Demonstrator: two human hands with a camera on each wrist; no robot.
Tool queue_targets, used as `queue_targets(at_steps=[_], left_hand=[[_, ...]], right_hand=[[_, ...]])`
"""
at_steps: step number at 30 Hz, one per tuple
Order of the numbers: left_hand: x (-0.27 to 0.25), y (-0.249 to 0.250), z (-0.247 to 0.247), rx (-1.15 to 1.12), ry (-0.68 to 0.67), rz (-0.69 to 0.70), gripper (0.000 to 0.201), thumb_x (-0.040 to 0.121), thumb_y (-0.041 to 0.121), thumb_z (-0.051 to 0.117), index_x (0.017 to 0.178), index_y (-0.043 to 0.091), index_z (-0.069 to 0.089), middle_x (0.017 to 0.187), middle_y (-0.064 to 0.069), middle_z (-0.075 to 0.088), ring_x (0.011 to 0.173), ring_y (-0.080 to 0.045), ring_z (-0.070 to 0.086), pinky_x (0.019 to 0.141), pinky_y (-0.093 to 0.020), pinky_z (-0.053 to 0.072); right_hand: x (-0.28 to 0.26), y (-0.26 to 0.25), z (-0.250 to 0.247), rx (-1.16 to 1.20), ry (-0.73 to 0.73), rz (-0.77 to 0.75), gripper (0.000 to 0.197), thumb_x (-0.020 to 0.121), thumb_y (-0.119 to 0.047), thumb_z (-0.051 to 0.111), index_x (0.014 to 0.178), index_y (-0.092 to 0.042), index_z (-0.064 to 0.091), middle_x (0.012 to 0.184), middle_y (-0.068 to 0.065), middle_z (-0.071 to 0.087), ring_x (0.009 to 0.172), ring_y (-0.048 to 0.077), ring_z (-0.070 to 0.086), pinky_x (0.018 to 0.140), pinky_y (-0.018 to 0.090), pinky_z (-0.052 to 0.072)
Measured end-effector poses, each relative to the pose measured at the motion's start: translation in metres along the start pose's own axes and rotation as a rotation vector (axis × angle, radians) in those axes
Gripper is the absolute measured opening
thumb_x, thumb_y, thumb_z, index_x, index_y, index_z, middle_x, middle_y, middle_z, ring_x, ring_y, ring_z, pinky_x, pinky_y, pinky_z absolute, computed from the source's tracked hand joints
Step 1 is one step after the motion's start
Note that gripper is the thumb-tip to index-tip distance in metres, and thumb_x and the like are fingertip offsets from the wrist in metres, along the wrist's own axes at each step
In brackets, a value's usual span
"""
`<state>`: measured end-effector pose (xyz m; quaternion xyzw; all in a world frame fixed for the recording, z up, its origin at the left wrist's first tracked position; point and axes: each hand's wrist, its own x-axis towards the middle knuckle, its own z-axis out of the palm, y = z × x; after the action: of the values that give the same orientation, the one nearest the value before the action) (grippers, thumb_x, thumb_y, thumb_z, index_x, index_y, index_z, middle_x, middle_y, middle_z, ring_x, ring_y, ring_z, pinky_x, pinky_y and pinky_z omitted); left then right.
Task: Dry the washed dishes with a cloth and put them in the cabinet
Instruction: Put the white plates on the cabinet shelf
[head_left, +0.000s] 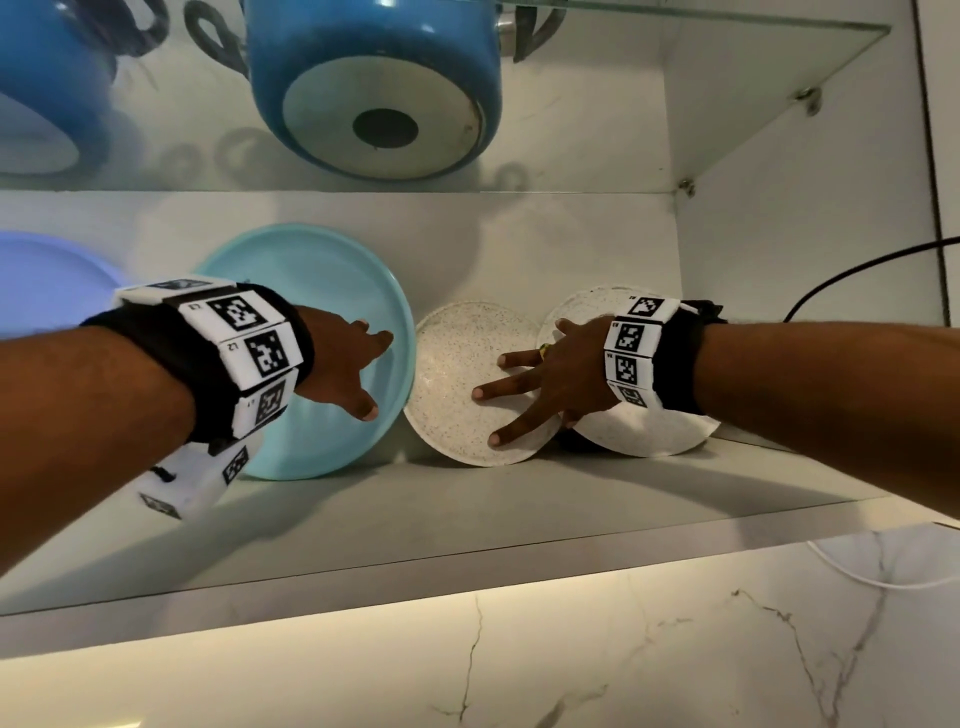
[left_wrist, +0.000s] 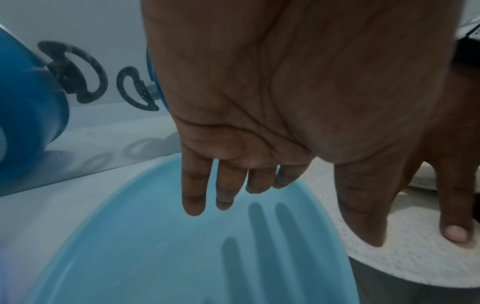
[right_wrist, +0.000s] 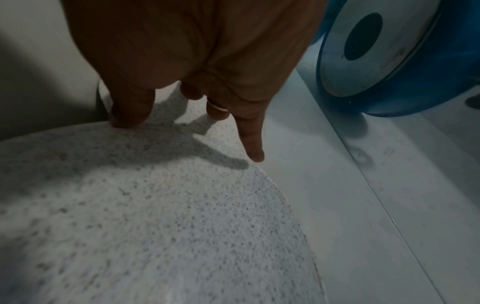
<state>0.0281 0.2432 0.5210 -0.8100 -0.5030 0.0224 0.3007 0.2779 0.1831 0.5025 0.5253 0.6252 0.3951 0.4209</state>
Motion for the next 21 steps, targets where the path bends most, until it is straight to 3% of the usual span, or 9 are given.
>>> queue_targets(at_steps=[9,17,21], left_hand=[[0.010,-0.003,0.007,-0.050,-0.012,-0.009,0.093,0.101,0.057,0.048,0.160,0.021,-0.014,0.170,-0.006,-0.007,0.152,-0.026,0.026,0.117,-0.035,0.026],[0.014,-0.002,0.013,-0.088,-0.036,0.011,0.094,0.100,0.057,0.049,0.160,0.022,-0.013,0.170,-0.005,-0.007,0.154,-0.024,0.019,0.120,-0.035,0.021],[0.015,0.000,0.014,-0.096,-0.034,0.010,0.095,0.100,0.057,0.049,0.160,0.020,-0.014,0.170,-0.005,-0.007,0.155,-0.025,0.018,0.120,-0.036,0.020]], right_hand=[[0.005,0.006,0.005,0.003,0.049,0.067,0.078,0.100,-0.051,0.044,0.141,-0.064,-0.021,0.157,-0.018,-0.034,0.152,0.030,-0.013,0.102,0.082,0.020],[0.011,0.011,0.006,0.008,0.077,0.111,0.077,0.099,-0.055,0.044,0.147,-0.059,-0.016,0.160,-0.015,-0.031,0.153,0.025,-0.012,0.102,0.083,0.019],[0.013,0.011,0.008,-0.009,0.090,0.110,0.076,0.100,-0.053,0.043,0.147,-0.057,-0.016,0.161,-0.014,-0.028,0.153,0.026,-0.011,0.107,0.078,0.019]])
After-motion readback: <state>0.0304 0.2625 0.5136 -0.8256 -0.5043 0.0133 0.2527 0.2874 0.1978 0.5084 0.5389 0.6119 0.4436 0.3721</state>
